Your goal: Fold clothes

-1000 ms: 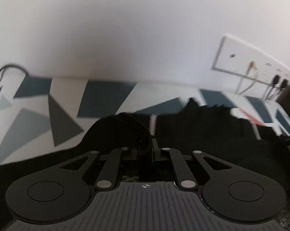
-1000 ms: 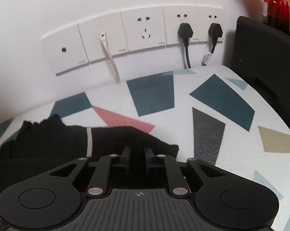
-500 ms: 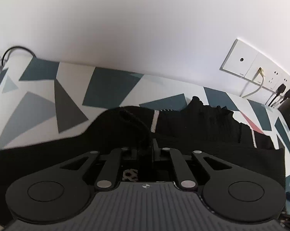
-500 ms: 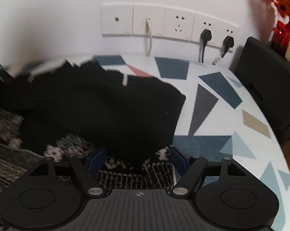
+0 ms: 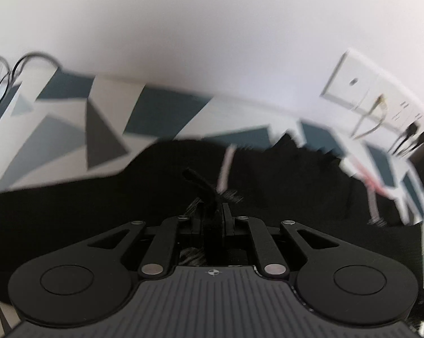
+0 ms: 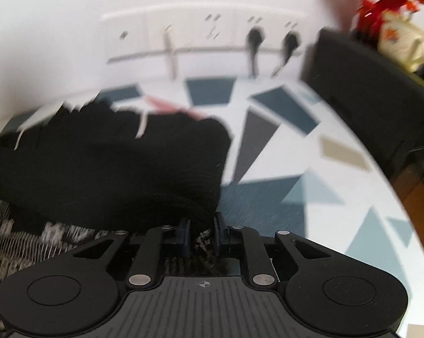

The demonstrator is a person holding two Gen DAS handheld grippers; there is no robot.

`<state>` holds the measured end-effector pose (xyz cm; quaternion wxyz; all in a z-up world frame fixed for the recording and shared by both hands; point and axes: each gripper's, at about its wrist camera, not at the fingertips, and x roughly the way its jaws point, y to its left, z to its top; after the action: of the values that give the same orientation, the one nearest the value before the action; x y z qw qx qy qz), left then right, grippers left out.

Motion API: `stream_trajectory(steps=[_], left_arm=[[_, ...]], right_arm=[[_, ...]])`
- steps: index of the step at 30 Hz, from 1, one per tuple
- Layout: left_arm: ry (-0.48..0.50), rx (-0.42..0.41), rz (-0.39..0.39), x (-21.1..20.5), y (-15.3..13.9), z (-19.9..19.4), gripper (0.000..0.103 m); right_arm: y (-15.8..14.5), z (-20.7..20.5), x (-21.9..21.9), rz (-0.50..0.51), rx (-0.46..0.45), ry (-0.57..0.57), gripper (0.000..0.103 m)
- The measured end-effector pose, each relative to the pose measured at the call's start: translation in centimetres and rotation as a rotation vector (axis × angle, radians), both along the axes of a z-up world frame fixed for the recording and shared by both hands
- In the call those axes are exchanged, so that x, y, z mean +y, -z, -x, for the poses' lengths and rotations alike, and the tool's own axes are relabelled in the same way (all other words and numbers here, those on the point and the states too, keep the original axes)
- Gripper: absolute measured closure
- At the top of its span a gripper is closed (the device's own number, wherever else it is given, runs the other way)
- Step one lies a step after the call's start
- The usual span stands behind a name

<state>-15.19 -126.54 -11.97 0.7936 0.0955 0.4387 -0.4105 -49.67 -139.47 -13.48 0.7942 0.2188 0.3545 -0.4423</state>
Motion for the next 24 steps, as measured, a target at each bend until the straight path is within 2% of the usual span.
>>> stream_trajectory(steps=[2, 3, 5, 7, 10, 12, 14, 15, 16, 17, 18, 24], left_arm=[[0.013, -0.006, -0.020, 0.2, 0.9, 0.0, 0.088], [0.022, -0.021, -0.023, 0.3, 1.1, 0.2, 0.088], [0.032, -0.069, -0.038, 0.4, 0.9, 0.5, 0.075], [0.039, -0.094, -0.033, 0.6, 0.7, 0.5, 0.075], [0.036, -0.097, -0.022, 0.9, 0.5, 0.1, 0.078], [0.034, -0.090, -0.027, 0.9, 0.7, -0.2, 0.093], [0.028, -0.073, -0.019, 1.0, 0.9, -0.5, 0.097], [0.023, -0.062, -0.012, 1.0, 0.9, -0.7, 0.098], [0.019, -0.051, -0.006, 1.0, 0.9, -0.9, 0.098], [0.015, -0.042, 0.000, 1.1, 0.9, -1.0, 0.099], [0.013, -0.036, 0.005, 1.1, 0.9, -1.1, 0.099], [0.015, -0.062, 0.019, 0.8, 0.7, -1.4, 0.098]], right_arm=[[0.0, -0.2, -0.1, -0.019, 0.010, 0.007, 0.077], [-0.4, -0.1, -0.2, -0.029, -0.016, 0.011, 0.075], [-1.2, 0.0, -0.1, -0.028, -0.066, 0.007, 0.061], [-2.3, -0.1, 0.0, 0.004, -0.103, -0.007, 0.056], [-3.3, -0.3, -0.8, 0.032, -0.173, -0.010, 0.041], [-3.1, -1.1, -2.8, 0.017, -0.181, 0.011, 0.040], [-2.3, -1.8, -4.9, -0.001, -0.183, 0.056, 0.045], [-1.6, -2.1, -6.2, -0.026, -0.180, 0.084, 0.052], [-0.9, -2.5, -7.5, -0.058, -0.183, 0.108, 0.081], [-0.1, -2.7, -8.5, -0.103, -0.195, 0.127, 0.087], [0.3, -3.0, -9.3, -0.128, -0.202, 0.140, 0.088], [0.5, -4.4, -10.8, -0.091, -0.183, 0.145, 0.089]])
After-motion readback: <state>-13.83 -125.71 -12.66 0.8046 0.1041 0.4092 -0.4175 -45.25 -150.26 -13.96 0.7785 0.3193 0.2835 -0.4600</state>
